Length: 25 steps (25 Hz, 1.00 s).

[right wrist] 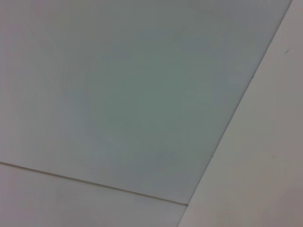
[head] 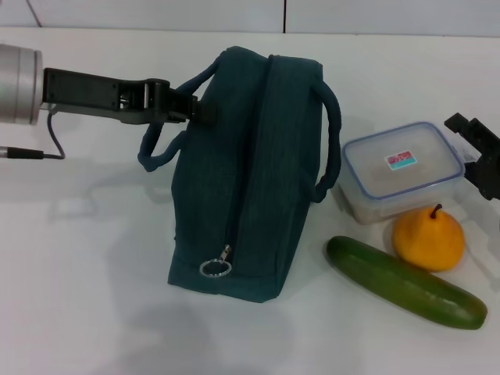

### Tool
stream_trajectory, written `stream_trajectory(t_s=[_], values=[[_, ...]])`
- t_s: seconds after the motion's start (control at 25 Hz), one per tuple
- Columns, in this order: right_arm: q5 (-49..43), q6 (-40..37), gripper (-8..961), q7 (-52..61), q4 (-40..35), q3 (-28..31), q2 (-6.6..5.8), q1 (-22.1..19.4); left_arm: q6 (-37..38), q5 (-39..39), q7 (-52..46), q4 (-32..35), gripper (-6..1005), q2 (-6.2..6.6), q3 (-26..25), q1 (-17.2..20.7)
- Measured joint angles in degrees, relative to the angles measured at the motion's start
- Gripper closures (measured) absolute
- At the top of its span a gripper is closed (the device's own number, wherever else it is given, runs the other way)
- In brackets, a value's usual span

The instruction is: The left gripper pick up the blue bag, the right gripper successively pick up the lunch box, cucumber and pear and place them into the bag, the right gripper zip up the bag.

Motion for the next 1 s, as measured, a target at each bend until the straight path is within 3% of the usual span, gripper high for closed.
stream_trajectory(t_s=[0.72, 0.8, 1.0], values=[[0.3, -0.4, 294, 2.3, 0.6, 0.5, 0.0, -0.2, 0.0, -0.1, 0.5, 0.1, 916, -0.11, 0.0, 0.2], [0.3, -0.4, 533, 2.6, 0.6, 0.5, 0.0, -0.2, -0.1, -0.1, 0.5, 0.1, 916, -0.11, 0.0, 0.2], [0.1, -1.5, 637, 3.6, 0.2, 0.1, 0.0, 0.0, -0.1, -0.1, 0.6, 0.1, 916, -0.1, 0.0, -0.2]])
